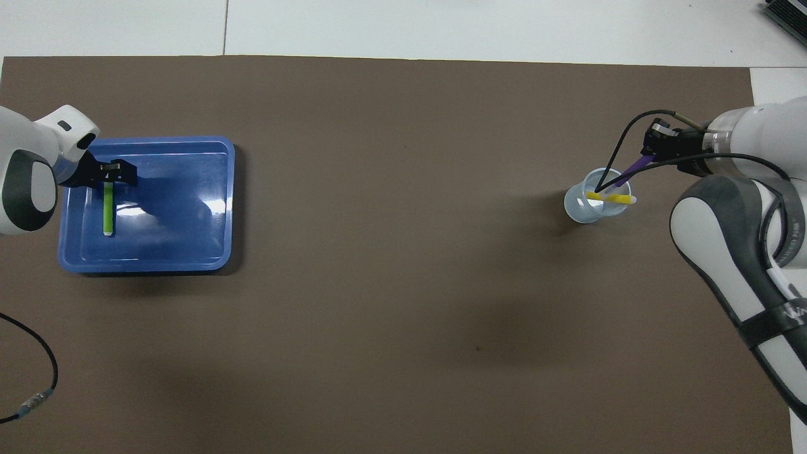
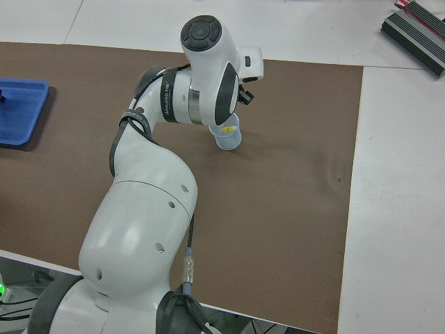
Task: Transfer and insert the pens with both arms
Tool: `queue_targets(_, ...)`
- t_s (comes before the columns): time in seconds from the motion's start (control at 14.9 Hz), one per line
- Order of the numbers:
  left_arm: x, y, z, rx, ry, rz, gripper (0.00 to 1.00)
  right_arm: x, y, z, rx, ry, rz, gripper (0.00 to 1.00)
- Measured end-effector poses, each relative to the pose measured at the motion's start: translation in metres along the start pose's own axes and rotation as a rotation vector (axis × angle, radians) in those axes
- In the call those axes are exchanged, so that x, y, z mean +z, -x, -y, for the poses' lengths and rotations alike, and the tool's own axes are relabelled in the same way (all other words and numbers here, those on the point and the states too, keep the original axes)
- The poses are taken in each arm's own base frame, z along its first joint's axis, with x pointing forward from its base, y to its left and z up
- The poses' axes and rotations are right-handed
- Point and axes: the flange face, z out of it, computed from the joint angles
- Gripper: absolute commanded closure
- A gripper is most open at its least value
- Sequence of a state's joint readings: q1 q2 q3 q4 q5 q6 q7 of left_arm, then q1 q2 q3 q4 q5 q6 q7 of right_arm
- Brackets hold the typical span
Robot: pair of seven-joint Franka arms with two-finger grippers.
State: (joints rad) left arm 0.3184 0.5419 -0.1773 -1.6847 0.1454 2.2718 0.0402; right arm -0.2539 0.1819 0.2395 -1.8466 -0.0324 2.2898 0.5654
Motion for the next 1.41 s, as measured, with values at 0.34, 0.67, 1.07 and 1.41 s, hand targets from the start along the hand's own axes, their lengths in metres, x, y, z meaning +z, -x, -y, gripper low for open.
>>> queue_targets(0.34,-0.004,-0.001,-0.003,0.004,0.002,-0.006,0.72,0.01,0.002,0.002,0.007,0.003,0.015,1.0)
queue_targets(0.67,-0.007,-0.001,-0.005,0.007,0.002,-0.009,0.94,0.017,0.002,0.002,0.012,0.003,0.02,0.65)
queue_targets(1.07,-0.01,-0.001,-0.003,0.004,0.001,0.021,1.0,0.019,0.003,0.003,0.043,0.003,0.022,0.01)
queue_targets(1.41,-0.031,-0.009,-0.002,0.001,-0.003,0.047,1.0,0.007,0.004,0.012,0.035,0.018,0.047,0.0)
